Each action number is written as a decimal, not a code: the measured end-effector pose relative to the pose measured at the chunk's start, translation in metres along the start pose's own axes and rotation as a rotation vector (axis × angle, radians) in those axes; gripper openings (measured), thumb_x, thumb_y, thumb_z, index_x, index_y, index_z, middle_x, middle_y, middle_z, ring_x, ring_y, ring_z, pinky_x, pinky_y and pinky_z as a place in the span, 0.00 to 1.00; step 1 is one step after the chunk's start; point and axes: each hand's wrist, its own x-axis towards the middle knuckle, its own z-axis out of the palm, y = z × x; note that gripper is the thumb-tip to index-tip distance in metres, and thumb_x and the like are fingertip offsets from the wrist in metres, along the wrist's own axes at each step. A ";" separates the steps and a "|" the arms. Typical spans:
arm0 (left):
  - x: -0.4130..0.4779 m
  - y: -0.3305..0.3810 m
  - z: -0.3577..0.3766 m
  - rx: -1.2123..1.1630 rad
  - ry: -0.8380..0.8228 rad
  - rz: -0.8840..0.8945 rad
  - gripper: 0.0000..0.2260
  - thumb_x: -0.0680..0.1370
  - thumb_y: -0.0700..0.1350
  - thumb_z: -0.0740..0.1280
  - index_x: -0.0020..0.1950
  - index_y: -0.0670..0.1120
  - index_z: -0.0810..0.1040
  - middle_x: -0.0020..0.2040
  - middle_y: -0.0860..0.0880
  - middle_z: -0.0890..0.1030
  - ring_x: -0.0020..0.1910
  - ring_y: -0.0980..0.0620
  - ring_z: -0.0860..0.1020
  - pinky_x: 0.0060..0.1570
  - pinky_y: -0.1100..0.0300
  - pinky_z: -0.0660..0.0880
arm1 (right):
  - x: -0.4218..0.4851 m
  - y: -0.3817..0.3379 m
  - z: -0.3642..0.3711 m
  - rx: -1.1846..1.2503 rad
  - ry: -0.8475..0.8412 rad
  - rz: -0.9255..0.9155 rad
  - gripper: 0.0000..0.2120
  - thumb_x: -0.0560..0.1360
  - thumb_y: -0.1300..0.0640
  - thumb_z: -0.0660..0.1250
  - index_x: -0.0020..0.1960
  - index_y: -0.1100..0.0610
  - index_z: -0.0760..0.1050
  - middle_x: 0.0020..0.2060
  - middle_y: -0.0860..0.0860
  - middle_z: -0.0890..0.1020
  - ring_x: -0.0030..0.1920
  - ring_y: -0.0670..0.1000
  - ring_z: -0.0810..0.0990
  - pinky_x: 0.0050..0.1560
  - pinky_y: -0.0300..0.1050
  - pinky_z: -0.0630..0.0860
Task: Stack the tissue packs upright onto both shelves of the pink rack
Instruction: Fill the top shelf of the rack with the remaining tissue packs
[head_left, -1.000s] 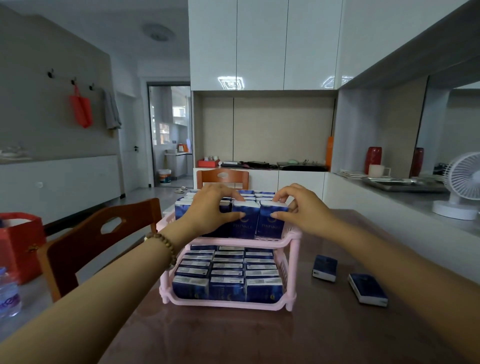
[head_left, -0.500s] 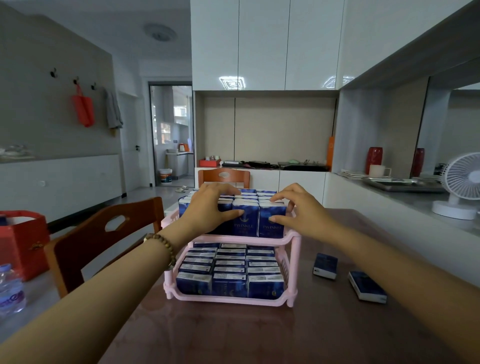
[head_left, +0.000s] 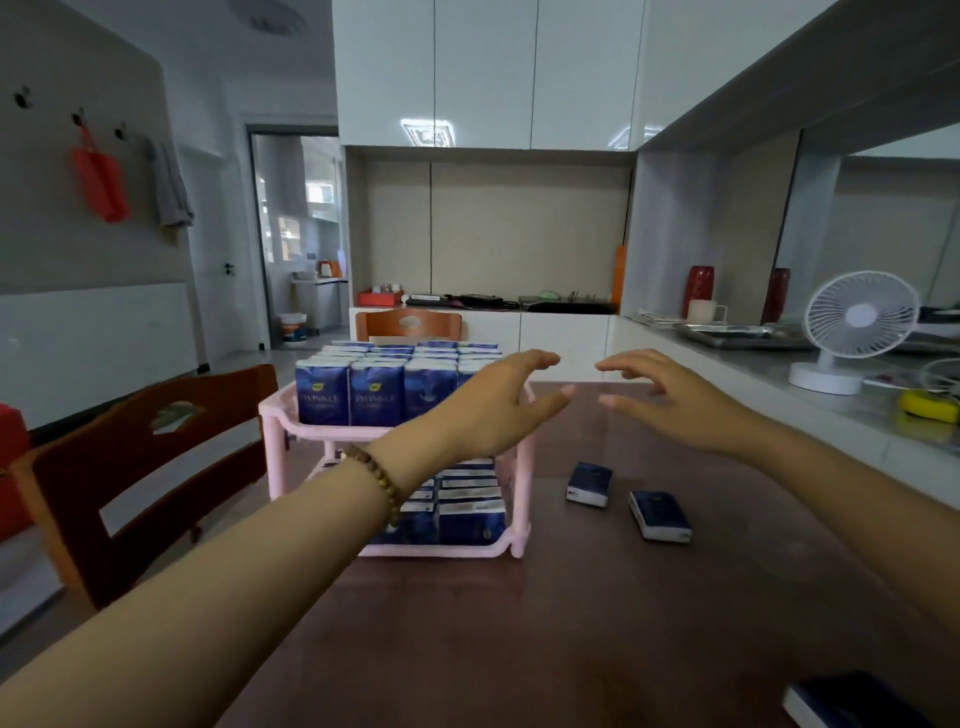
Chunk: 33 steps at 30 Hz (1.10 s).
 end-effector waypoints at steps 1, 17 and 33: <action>0.003 0.007 0.011 -0.001 -0.062 -0.002 0.25 0.80 0.54 0.59 0.75 0.47 0.60 0.74 0.48 0.64 0.72 0.51 0.64 0.68 0.60 0.61 | -0.009 0.012 -0.003 -0.014 -0.030 0.036 0.21 0.74 0.46 0.65 0.66 0.47 0.69 0.64 0.45 0.69 0.62 0.44 0.69 0.61 0.40 0.66; 0.072 -0.048 0.176 0.144 -0.427 -0.260 0.25 0.82 0.54 0.47 0.77 0.48 0.47 0.78 0.48 0.43 0.77 0.47 0.42 0.75 0.51 0.45 | -0.045 0.141 0.027 0.153 -0.303 0.421 0.28 0.74 0.42 0.64 0.72 0.47 0.62 0.73 0.48 0.62 0.72 0.49 0.61 0.70 0.46 0.61; 0.054 -0.046 0.210 0.359 -0.601 -0.122 0.22 0.83 0.49 0.43 0.77 0.48 0.44 0.78 0.48 0.40 0.76 0.44 0.37 0.75 0.47 0.42 | -0.060 0.152 0.047 0.097 -0.500 0.399 0.46 0.56 0.29 0.70 0.68 0.46 0.64 0.64 0.44 0.70 0.61 0.46 0.71 0.62 0.42 0.69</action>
